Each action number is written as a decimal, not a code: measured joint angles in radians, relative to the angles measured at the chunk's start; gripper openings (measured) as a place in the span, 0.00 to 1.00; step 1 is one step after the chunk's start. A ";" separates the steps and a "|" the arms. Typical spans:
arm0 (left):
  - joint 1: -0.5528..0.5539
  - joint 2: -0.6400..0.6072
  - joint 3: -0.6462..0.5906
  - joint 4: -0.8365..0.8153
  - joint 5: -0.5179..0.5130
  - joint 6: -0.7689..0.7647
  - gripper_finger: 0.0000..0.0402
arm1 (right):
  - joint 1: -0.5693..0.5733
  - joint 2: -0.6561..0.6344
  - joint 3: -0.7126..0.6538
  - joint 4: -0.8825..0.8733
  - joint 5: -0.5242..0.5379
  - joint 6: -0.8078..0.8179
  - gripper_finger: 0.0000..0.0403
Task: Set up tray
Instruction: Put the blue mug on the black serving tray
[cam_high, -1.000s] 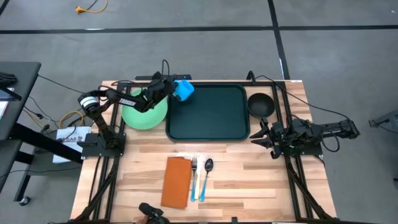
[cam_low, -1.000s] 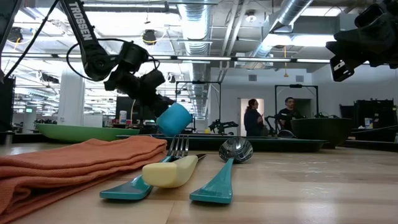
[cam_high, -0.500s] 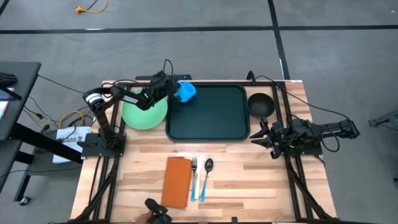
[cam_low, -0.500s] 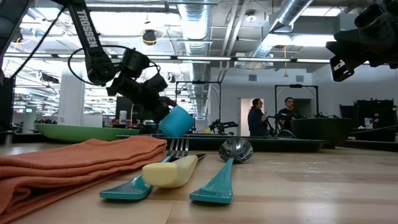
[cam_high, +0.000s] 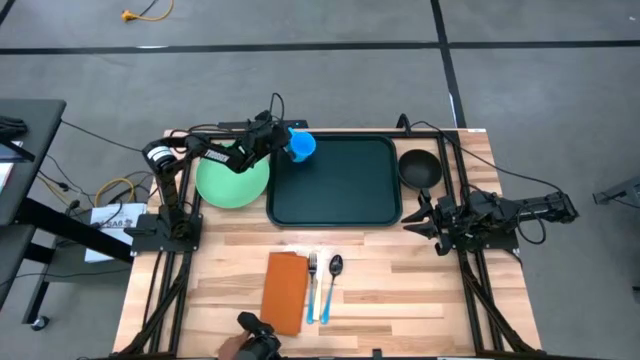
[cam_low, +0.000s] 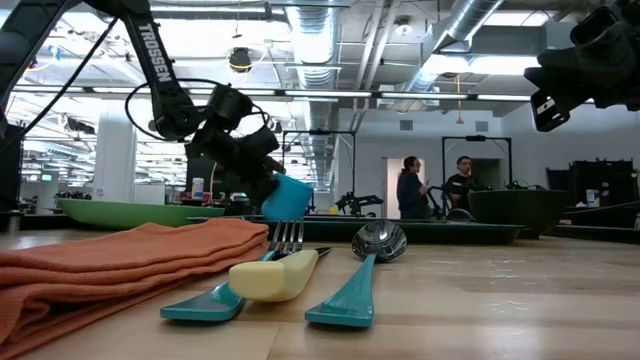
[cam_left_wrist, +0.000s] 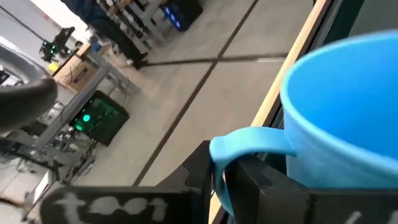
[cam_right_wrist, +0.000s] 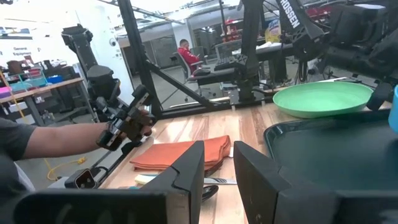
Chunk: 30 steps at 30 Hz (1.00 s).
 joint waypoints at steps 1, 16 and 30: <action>0.001 0.000 0.000 -0.015 -0.008 0.004 0.07 | 0.000 0.000 0.000 0.000 0.000 0.000 0.20; 0.008 -0.003 0.001 -0.094 -0.114 -0.004 0.07 | 0.000 0.000 0.000 -0.001 0.000 0.000 0.20; 0.000 -0.002 -0.001 -0.198 -0.168 0.008 0.26 | 0.000 0.000 0.000 0.000 0.000 0.000 0.20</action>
